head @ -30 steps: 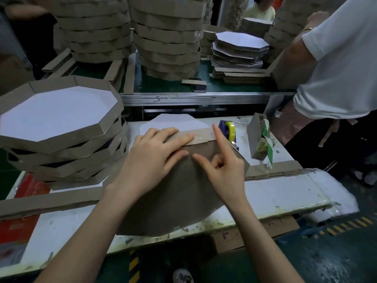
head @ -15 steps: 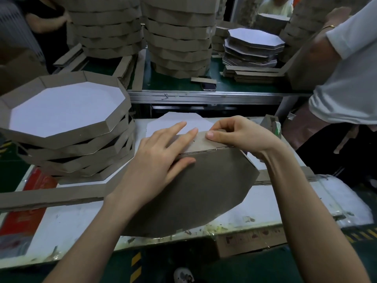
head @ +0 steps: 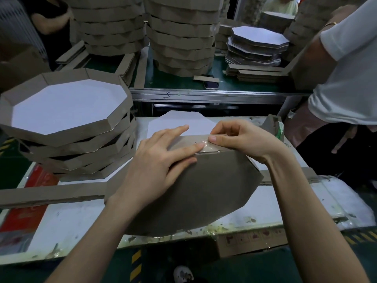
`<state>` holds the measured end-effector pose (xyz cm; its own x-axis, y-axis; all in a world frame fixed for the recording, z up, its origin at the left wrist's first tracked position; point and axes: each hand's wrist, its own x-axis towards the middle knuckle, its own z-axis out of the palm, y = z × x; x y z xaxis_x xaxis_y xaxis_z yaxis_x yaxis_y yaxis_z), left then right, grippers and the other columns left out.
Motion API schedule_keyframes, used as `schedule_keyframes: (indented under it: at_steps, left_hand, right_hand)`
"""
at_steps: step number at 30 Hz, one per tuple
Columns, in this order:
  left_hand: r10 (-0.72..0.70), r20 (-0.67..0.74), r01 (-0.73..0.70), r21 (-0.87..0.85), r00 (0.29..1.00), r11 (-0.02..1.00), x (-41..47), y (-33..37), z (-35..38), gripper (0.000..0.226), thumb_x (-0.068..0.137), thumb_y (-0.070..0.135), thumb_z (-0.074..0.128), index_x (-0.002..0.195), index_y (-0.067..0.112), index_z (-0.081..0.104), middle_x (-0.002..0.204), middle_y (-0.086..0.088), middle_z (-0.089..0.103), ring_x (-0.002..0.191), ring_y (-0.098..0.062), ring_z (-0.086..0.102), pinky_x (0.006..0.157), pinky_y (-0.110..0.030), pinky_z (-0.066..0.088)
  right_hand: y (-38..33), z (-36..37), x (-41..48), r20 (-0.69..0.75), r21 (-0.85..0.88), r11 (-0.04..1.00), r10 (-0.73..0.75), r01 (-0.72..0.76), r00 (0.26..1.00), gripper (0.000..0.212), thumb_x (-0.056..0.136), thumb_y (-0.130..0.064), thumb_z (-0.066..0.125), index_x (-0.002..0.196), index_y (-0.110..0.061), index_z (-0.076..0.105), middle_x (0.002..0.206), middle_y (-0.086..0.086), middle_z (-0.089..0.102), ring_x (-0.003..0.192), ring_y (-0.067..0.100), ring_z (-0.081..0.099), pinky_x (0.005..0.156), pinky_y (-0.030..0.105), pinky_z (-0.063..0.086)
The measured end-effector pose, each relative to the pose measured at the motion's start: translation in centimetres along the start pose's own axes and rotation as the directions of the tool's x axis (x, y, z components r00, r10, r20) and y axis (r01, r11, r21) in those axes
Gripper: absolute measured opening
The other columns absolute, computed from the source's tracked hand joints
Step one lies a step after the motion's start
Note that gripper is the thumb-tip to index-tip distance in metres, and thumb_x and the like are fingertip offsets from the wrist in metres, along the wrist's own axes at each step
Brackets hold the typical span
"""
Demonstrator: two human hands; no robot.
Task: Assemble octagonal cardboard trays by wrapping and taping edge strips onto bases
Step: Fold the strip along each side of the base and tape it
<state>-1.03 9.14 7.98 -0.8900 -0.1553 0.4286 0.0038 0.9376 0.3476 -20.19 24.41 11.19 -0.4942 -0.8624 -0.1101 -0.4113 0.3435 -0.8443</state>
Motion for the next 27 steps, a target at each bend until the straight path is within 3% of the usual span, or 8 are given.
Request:
schedule_keyframes:
  at_steps: [2, 4, 6, 9, 13, 17, 22, 27]
  left_hand:
    - [0.001, -0.002, -0.001, -0.034, 1.0, 0.999, 0.1, -0.1, 0.1, 0.039, 0.093, 0.047, 0.043, 0.126, 0.04, 0.061, 0.14, 0.001, 0.054, 0.125, -0.026, 0.05, 0.097, -0.047, 0.042]
    - [-0.015, -0.013, 0.014, -0.071, 1.0, 0.997, 0.3, -0.3, 0.1, 0.036, 0.093, 0.046, 0.046, 0.125, 0.04, 0.062, 0.135, 0.003, 0.059, 0.123, -0.025, 0.052, 0.096, -0.049, 0.042]
    - [-0.045, -0.032, 0.041, -0.109, 0.998, 0.993, 0.5, -0.6, 0.0, 0.033, 0.092, 0.043, 0.053, 0.123, 0.039, 0.063, 0.132, 0.003, 0.061, 0.121, -0.025, 0.053, 0.097, -0.05, 0.042]
    - [-0.048, -0.048, 0.041, -0.149, 0.998, 0.988, 0.6, -0.6, 0.0, 0.033, 0.089, 0.037, 0.058, 0.121, 0.036, 0.065, 0.131, 0.001, 0.061, 0.119, -0.025, 0.053, 0.097, -0.052, 0.042]
    - [-0.055, -0.067, 0.041, -0.193, 0.996, 0.98, 0.7, -0.2, -0.1, 0.031, 0.087, 0.034, 0.065, 0.118, 0.035, 0.067, 0.133, -0.002, 0.06, 0.12, -0.024, 0.053, 0.099, -0.047, 0.04]
    - [-0.062, -0.083, 0.042, -0.214, 0.995, 0.976, 0.6, -0.4, -0.3, 0.033, 0.086, 0.027, 0.072, 0.118, 0.034, 0.067, 0.13, -0.003, 0.062, 0.119, -0.022, 0.054, 0.099, -0.046, 0.04]
    - [-0.058, -0.074, 0.044, -0.186, 0.996, 0.982, 0.4, -0.4, -0.2, 0.031, 0.088, 0.029, 0.069, 0.118, 0.036, 0.066, 0.132, -0.001, 0.061, 0.121, -0.023, 0.052, 0.096, -0.033, 0.033]
    - [-0.057, -0.083, 0.04, -0.199, 0.995, 0.979, 0.4, -0.1, -0.2, 0.029, 0.088, 0.031, 0.063, 0.117, 0.034, 0.067, 0.128, 0.001, 0.063, 0.116, -0.026, 0.054, 0.094, -0.039, 0.036]
  right_hand:
    - [0.3, 0.3, -0.1, -0.043, -0.022, 1.0, -0.022, 0.021, 0.999, 0.032, 0.08, -0.044, 0.072, 0.096, -0.016, 0.076, 0.097, 0.006, 0.073, 0.087, 0.014, 0.065, 0.085, 0.043, 0.052]
    - [0.8, 1.4, -0.3, -0.242, -0.112, 0.984, -0.16, 0.137, 0.957, 0.02, 0.087, -0.03, 0.074, 0.104, -0.019, 0.075, 0.106, 0.003, 0.069, 0.096, 0.009, 0.064, 0.088, 0.03, 0.049]
    - [1.3, 2.9, -1.0, -0.425, -0.376, 0.88, -0.443, 0.291, 0.79, 0.027, 0.089, -0.026, 0.074, 0.113, -0.016, 0.072, 0.115, 0.005, 0.062, 0.109, 0.016, 0.058, 0.096, 0.034, 0.045]
    - [2.2, 4.7, -1.8, -0.344, -0.666, 0.637, -0.724, 0.388, 0.598, 0.045, 0.077, -0.04, 0.083, 0.109, -0.01, 0.074, 0.113, 0.009, 0.063, 0.114, 0.023, 0.053, 0.106, 0.053, 0.037]
    - [3.0, 5.7, -1.6, -0.306, -0.735, 0.579, -0.748, 0.354, 0.588, 0.053, 0.07, -0.042, 0.089, 0.108, -0.008, 0.074, 0.112, 0.011, 0.064, 0.113, 0.027, 0.053, 0.109, 0.061, 0.031]
    - [3.1, 6.0, -1.7, -0.341, -0.638, 0.635, -0.74, 0.435, 0.58, 0.036, 0.076, -0.028, 0.085, 0.102, -0.005, 0.074, 0.103, 0.009, 0.065, 0.104, 0.025, 0.057, 0.107, 0.051, 0.037]
    - [3.0, 5.9, -2.1, -0.386, -0.558, 0.676, -0.724, 0.48, 0.571, 0.023, 0.086, -0.02, 0.076, 0.101, -0.003, 0.076, 0.099, 0.01, 0.066, 0.096, 0.025, 0.06, 0.084, 0.04, 0.05]
    - [3.2, 5.5, -2.4, -0.363, -0.531, 0.69, -0.71, 0.492, 0.604, 0.033, 0.082, -0.02, 0.08, 0.11, -0.003, 0.073, 0.104, 0.006, 0.065, 0.099, 0.024, 0.062, 0.093, 0.027, 0.049]
